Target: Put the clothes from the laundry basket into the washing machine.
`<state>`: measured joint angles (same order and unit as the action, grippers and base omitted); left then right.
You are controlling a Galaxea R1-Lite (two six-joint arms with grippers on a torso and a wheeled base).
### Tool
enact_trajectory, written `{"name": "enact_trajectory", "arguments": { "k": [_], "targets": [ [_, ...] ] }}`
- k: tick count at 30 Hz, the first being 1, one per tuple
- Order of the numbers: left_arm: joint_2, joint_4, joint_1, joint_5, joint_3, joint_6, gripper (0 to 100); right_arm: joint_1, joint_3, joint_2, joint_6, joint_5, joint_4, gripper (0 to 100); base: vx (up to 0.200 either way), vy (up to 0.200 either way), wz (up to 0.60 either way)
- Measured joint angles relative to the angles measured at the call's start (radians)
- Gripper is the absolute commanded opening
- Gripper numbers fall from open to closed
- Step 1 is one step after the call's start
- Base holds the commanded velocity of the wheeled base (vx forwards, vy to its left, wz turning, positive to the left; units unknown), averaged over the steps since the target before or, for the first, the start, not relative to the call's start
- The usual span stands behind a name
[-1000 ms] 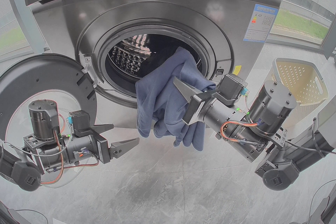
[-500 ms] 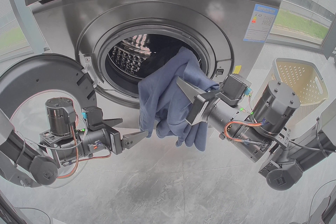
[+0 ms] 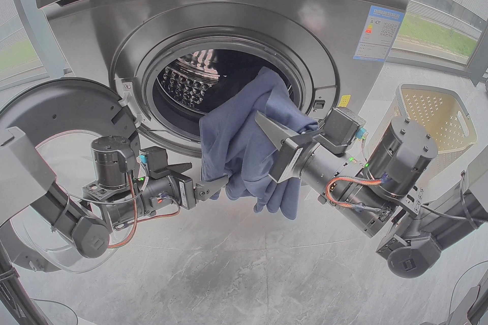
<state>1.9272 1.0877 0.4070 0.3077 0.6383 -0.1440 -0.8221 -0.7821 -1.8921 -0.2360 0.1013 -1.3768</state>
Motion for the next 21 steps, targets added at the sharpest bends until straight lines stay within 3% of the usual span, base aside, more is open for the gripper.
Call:
{"name": "enact_trajectory", "arguments": {
  "k": [13,14,21],
  "targets": [
    [0.139,0.095,0.002,-0.028,0.065,0.000,100,-0.010,0.017,0.000,0.001,0.002,-0.009,0,0.000,0.000,0.00],
    [0.148,0.100,0.003,-0.029,0.066,0.000,0,-0.010,0.018,0.000,0.001,0.002,-0.008,0,0.000,0.000,0.00],
    [0.187,0.146,0.005,-0.036,0.081,0.000,0,-0.012,0.021,0.000,0.001,0.002,-0.009,0,0.000,0.000,0.00]
  ]
}}
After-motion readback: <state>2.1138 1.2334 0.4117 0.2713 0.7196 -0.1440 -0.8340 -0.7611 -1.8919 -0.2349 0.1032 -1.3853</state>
